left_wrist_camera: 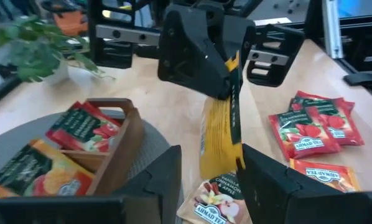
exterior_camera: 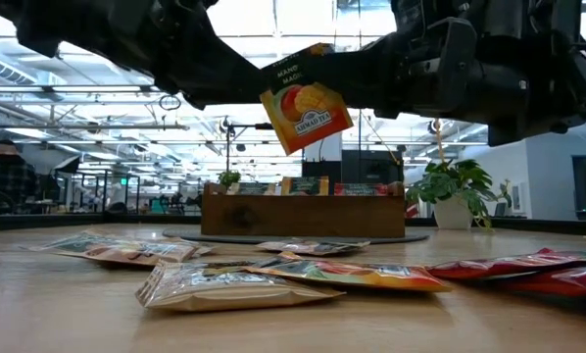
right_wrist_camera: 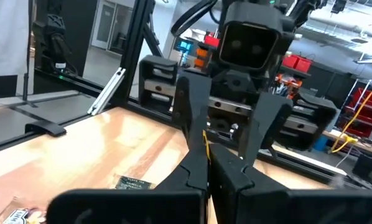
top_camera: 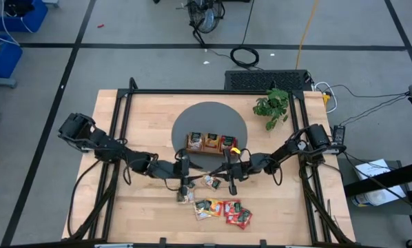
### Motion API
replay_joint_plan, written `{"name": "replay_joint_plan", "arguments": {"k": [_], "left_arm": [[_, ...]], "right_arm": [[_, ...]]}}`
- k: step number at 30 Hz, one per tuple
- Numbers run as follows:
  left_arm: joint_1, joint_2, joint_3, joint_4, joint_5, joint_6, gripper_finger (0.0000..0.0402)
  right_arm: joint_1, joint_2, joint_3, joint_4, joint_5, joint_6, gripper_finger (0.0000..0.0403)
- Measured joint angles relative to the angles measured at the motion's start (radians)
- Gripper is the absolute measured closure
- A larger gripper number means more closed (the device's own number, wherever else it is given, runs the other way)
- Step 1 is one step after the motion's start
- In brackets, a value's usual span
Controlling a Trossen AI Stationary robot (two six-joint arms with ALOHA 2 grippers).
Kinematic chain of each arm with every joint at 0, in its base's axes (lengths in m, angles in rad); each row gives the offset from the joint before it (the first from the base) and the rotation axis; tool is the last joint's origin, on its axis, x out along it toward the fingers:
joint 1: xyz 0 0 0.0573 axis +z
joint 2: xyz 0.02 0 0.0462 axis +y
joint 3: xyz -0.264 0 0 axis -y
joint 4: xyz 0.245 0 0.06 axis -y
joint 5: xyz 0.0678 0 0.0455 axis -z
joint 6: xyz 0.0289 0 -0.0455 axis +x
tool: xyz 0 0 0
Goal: Pick & Place Tea
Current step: Put the yellow tea bag into the middle section of the wooden organizer
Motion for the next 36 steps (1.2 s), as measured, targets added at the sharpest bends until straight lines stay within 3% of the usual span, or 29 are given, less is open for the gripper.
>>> {"name": "replay_joint_plan", "arguments": {"k": [4, 9, 17, 25, 30, 36], "left_arm": [[0.021, 0.0, 0.0, 0.0, 0.055, 0.0, 0.0289], [0.021, 0.0, 0.0, -0.002, 0.063, 0.012, 0.0388], [0.014, 0.001, 0.0, -0.03, 0.033, 0.004, 0.0398], [-0.003, 0.001, 0.0, -0.091, -0.008, -0.021, 0.0399], [-0.003, 0.001, 0.0, -0.116, -0.021, -0.034, 0.04], [-0.002, 0.001, 0.0, -0.122, -0.024, -0.03, 0.04]], "right_arm": [[0.0, 0.0, 0.007, -0.018, 0.0, 0.0, 0.0403], [0.0, 0.0, 0.007, -0.03, 0.004, 0.007, 0.0403], [0.004, 0.0, 0.007, -0.094, 0.052, 0.072, 0.0398], [0.039, -0.093, 0.006, -0.349, 0.259, 0.172, 0.0288], [0.046, -0.241, 0.006, -0.585, 0.26, 0.261, 0.0235], [0.05, -0.312, 0.062, -0.759, 0.235, 0.265, 0.0228]]}}
